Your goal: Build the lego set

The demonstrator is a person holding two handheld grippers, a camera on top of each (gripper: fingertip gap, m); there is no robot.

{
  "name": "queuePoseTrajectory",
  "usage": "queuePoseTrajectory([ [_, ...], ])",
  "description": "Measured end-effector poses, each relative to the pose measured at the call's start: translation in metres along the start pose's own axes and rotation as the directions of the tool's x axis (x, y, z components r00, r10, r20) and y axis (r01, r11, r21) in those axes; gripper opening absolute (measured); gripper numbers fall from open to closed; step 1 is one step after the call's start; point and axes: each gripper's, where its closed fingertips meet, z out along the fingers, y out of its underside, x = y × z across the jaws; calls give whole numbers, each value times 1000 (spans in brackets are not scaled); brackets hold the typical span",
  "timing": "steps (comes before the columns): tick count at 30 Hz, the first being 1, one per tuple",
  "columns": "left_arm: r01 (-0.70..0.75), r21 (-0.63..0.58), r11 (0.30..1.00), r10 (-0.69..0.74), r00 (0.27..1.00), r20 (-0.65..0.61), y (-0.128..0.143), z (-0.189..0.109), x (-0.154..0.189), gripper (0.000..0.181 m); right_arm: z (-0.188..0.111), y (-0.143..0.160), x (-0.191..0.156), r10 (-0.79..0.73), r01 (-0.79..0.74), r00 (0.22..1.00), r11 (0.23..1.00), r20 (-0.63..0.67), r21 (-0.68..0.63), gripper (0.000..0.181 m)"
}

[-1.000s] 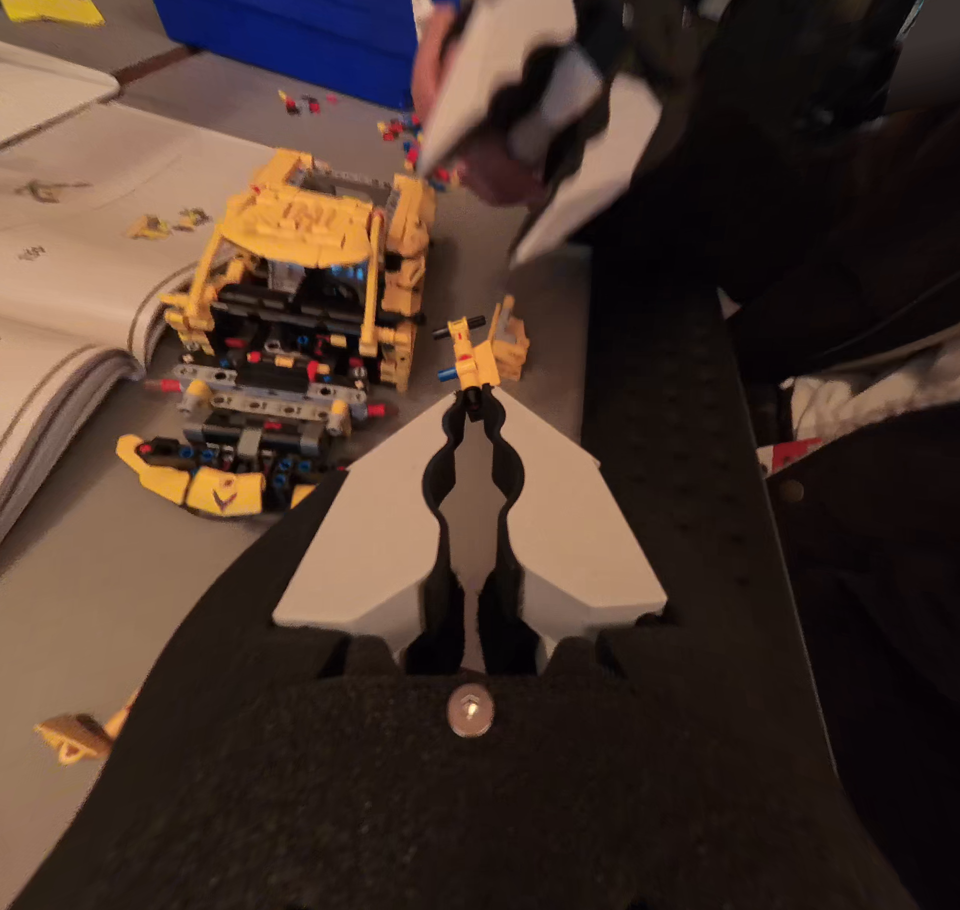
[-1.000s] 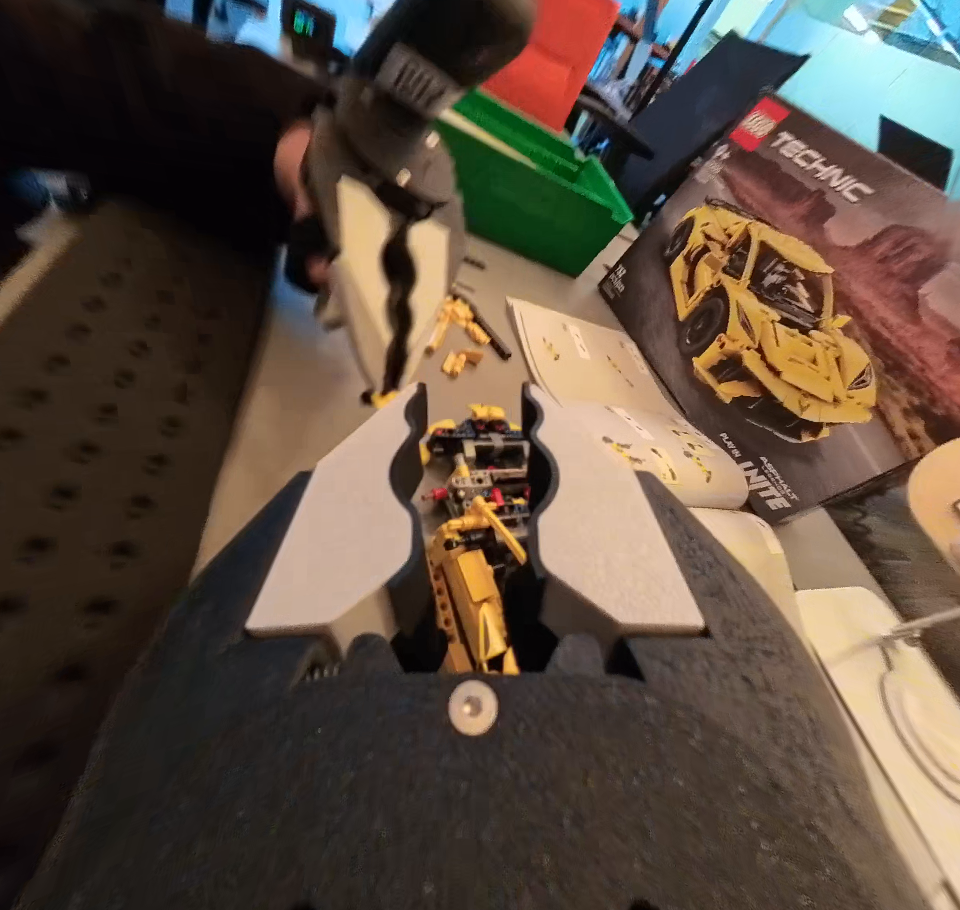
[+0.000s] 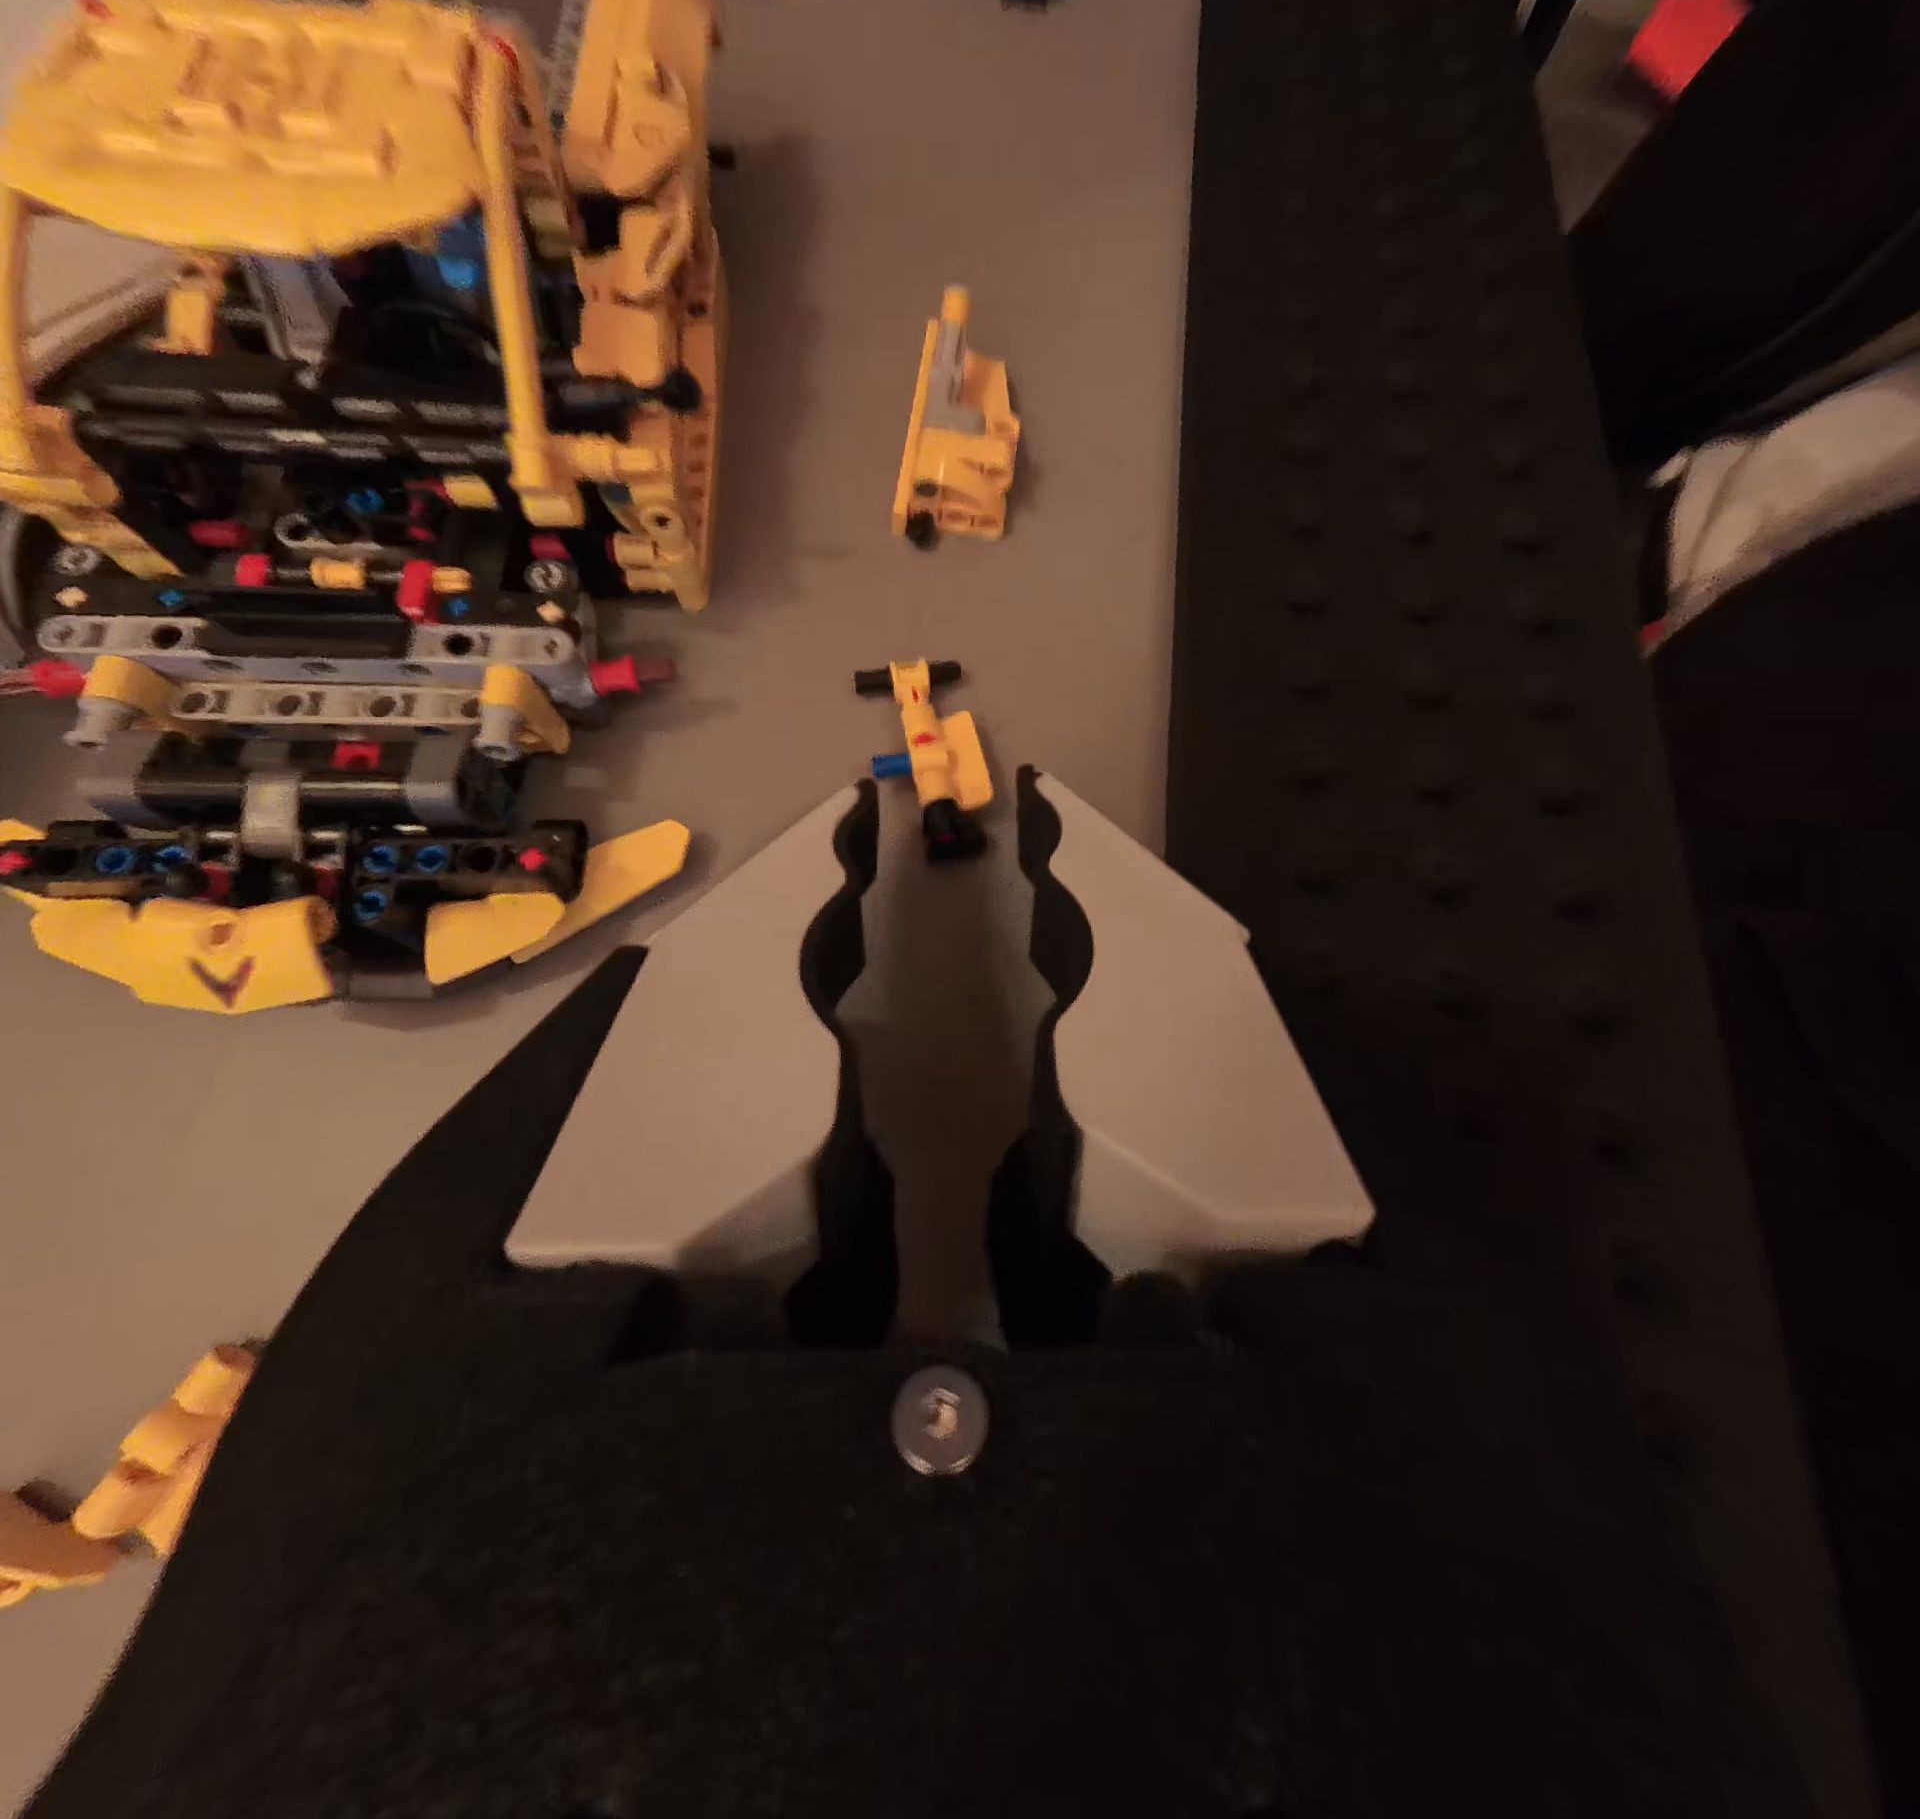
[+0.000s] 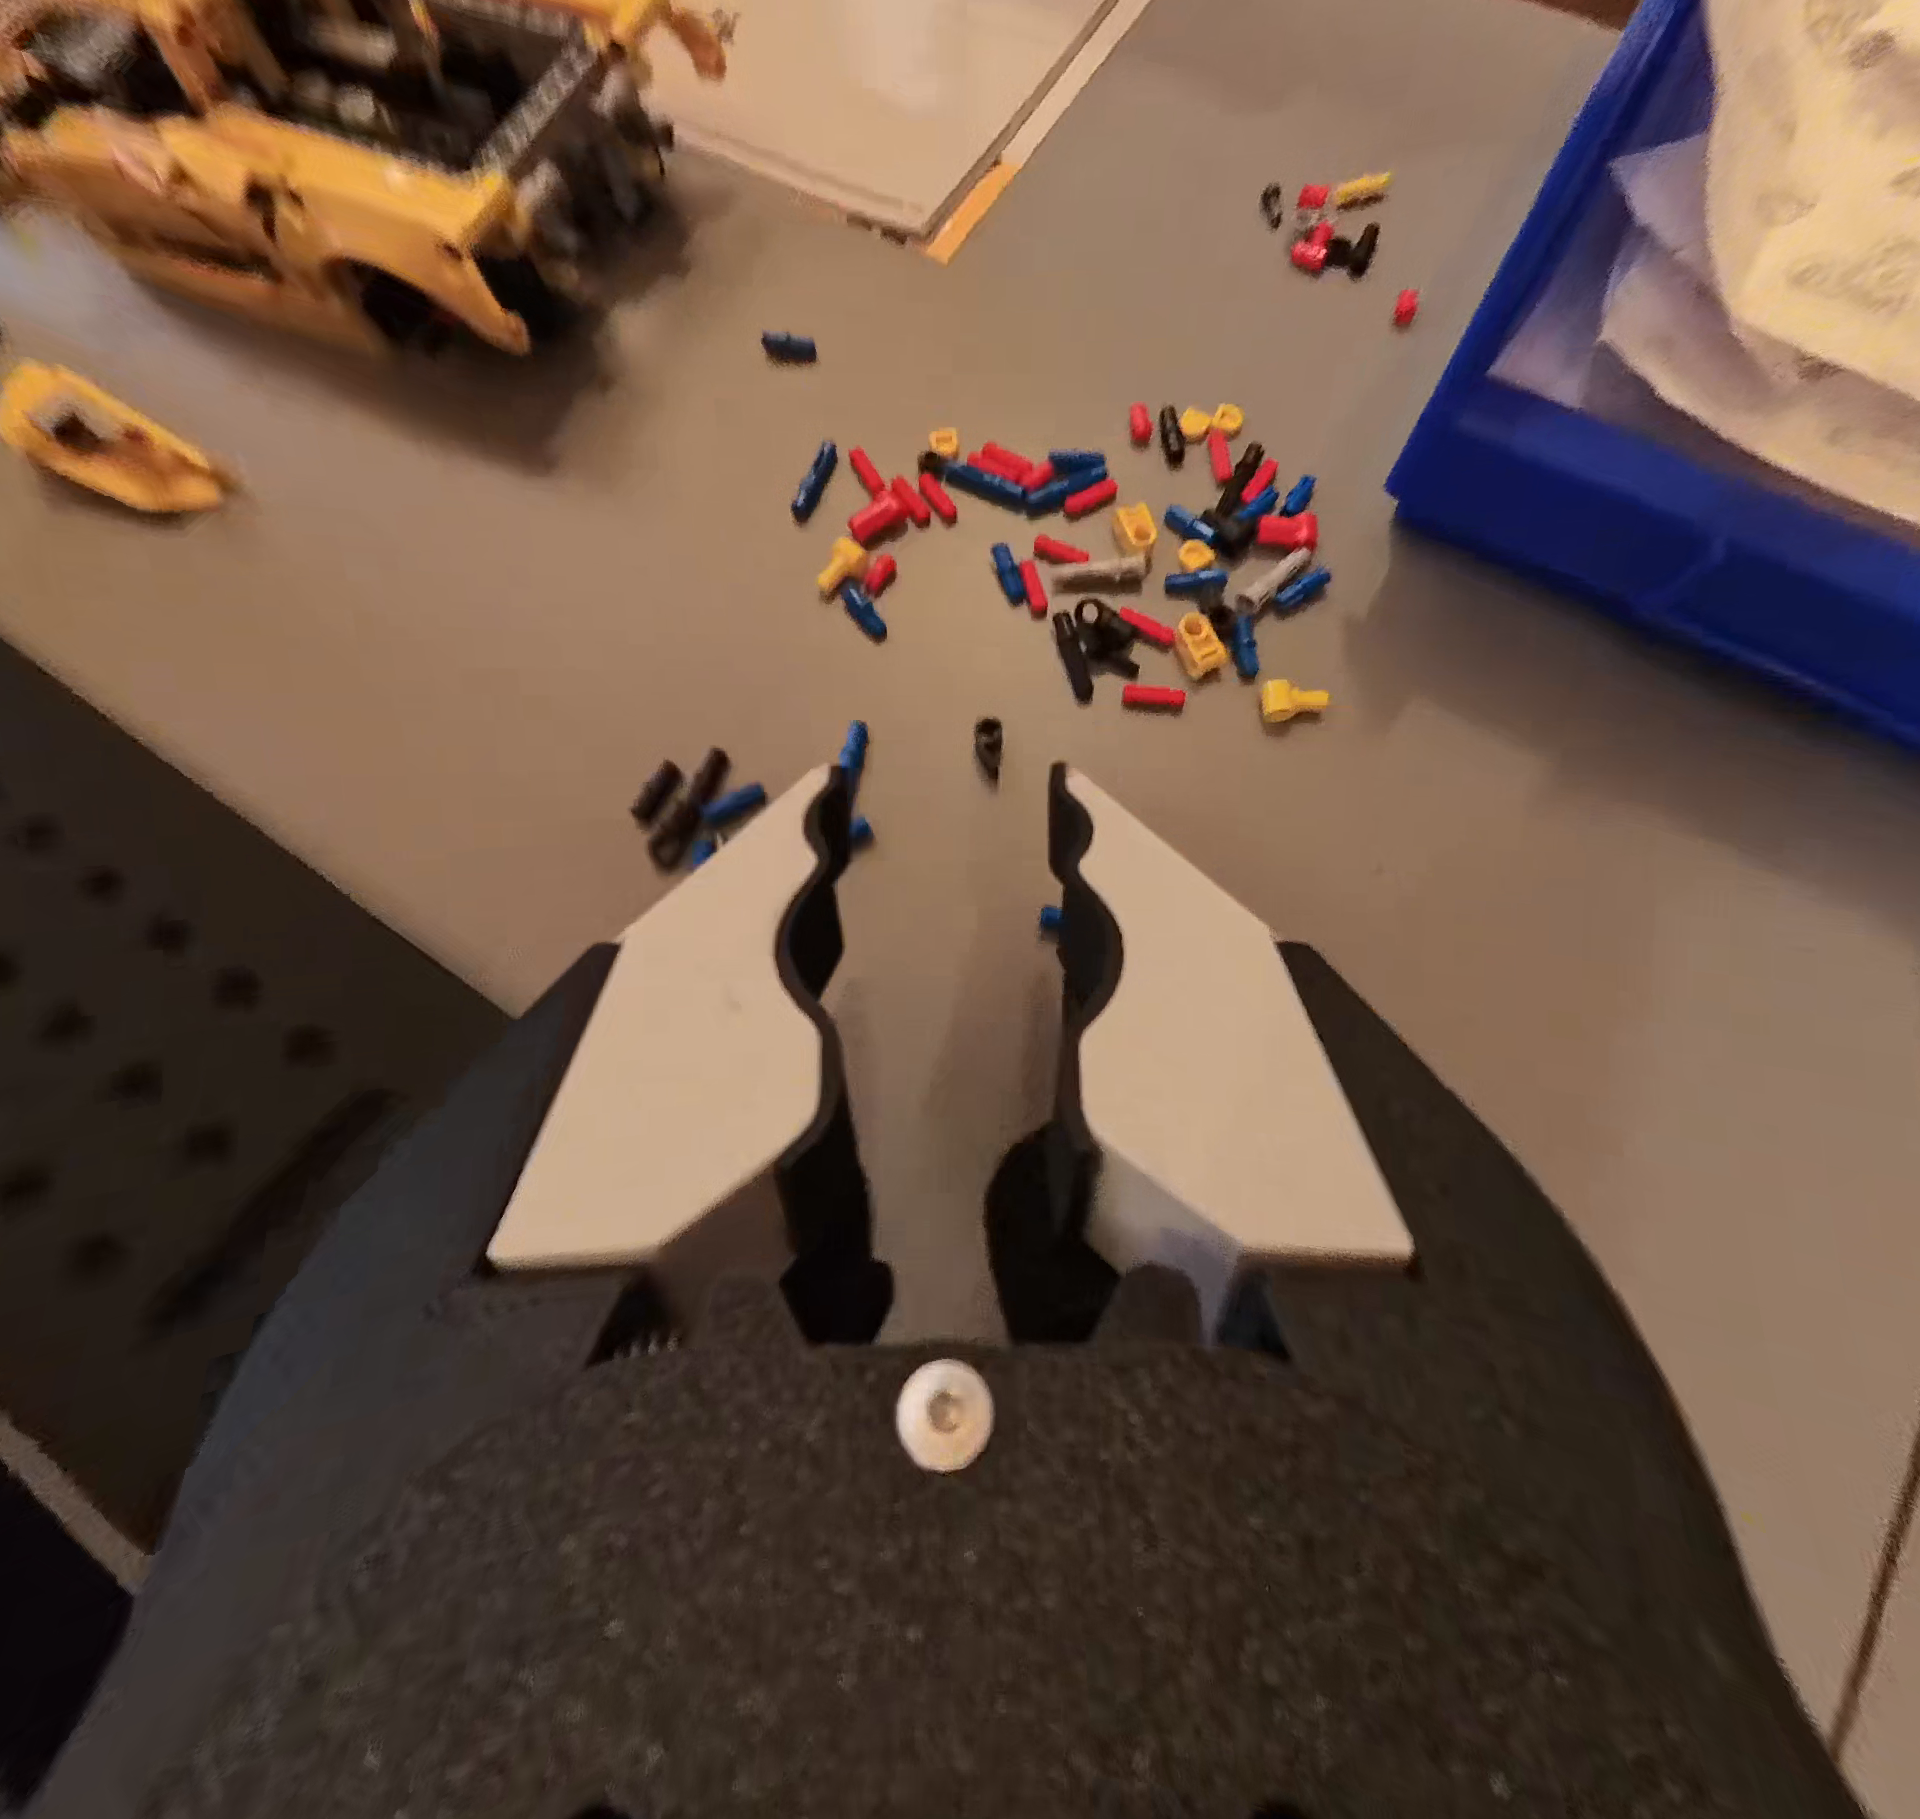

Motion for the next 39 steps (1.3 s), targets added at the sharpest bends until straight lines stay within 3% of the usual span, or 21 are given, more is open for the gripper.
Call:
queuePoseTrajectory([
  [3,87,184,979,-92,996,21,-27,-19,-17,26,7,8,11,-40,40,999,999,-6,-27,33],
  [6,184,372,910,-261,951,166,-46,-49,-67,26,17,4,6,-39,40,997,999,70,-14,28],
  [8,209,434,876,-347,899,268,-43,-67,-96,25,25,10,7,-85,89,993,995,77,-52,27],
  [10,198,458,867,-383,852,357,-37,-79,-115,25,32,14,9,-122,126,990,989,70,-71,26],
  [14,247,445,861,-436,808,395,-31,-83,-127,24,40,16,15,-122,127,990,989,67,-79,24],
  [19,266,438,859,-471,747,469,-65,-99,-149,24,49,-2,31,-102,103,994,994,39,-32,19],
  [24,307,449,839,-521,689,503,-81,-86,-192,25,65,-9,37,-138,141,989,988,54,-63,17],
  [28,301,525,796,-557,704,441,-90,-67,-206,25,70,-9,38,-134,140,987,988,83,-71,16],
  [34,205,479,854,-468,705,533,-79,-60,-208,24,74,-12,33,-110,123,983,989,144,-79,7],
  [39,252,528,811,-516,734,441,-80,-52,-204,23,70,-12,34,-124,138,982,986,140,-92,2],
])
